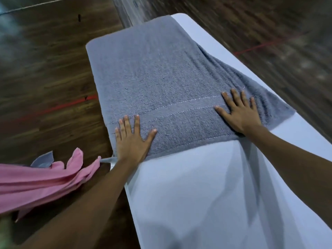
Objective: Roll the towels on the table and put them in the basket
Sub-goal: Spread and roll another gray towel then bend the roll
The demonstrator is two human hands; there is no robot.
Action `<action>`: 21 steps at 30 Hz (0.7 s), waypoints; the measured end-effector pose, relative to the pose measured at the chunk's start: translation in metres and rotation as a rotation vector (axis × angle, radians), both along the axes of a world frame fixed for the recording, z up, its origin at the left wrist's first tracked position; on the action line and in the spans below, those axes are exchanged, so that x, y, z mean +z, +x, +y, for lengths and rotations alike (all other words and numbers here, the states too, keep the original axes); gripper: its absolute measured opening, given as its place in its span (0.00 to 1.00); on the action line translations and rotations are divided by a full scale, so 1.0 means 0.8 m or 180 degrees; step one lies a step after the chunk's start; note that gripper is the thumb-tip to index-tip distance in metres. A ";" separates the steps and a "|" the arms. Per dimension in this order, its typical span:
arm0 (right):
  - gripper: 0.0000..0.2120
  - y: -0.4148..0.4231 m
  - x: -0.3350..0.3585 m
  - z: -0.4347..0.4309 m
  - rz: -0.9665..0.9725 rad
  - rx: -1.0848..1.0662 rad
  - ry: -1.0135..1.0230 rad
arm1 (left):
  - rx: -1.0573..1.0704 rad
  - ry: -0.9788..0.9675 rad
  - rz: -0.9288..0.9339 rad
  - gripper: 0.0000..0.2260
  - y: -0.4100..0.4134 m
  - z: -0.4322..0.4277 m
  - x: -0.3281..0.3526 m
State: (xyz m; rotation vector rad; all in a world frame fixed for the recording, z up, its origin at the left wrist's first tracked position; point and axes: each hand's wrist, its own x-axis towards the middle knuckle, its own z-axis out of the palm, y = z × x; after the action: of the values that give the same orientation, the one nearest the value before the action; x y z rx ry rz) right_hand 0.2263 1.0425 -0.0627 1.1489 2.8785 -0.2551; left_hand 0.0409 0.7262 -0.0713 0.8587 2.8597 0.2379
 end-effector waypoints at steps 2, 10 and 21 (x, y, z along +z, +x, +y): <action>0.35 0.069 0.002 -0.024 -0.0050 -0.0016 0.0013 | 0.0005 -0.0023 -0.0012 0.41 0.076 -0.026 0.000; 0.34 0.300 0.005 -0.099 -0.0130 -0.0093 -0.0056 | -0.0008 -0.0095 -0.0168 0.39 0.327 -0.106 0.007; 0.34 0.450 0.007 -0.135 -0.0153 0.0013 -0.0143 | 0.0029 -0.0158 -0.0215 0.38 0.501 -0.152 0.010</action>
State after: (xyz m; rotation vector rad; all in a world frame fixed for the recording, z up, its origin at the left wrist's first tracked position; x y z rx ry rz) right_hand 0.5867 0.9342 -0.0572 1.1256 2.8182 -0.2864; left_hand 0.4421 0.6049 -0.0631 0.8127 2.7954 0.1925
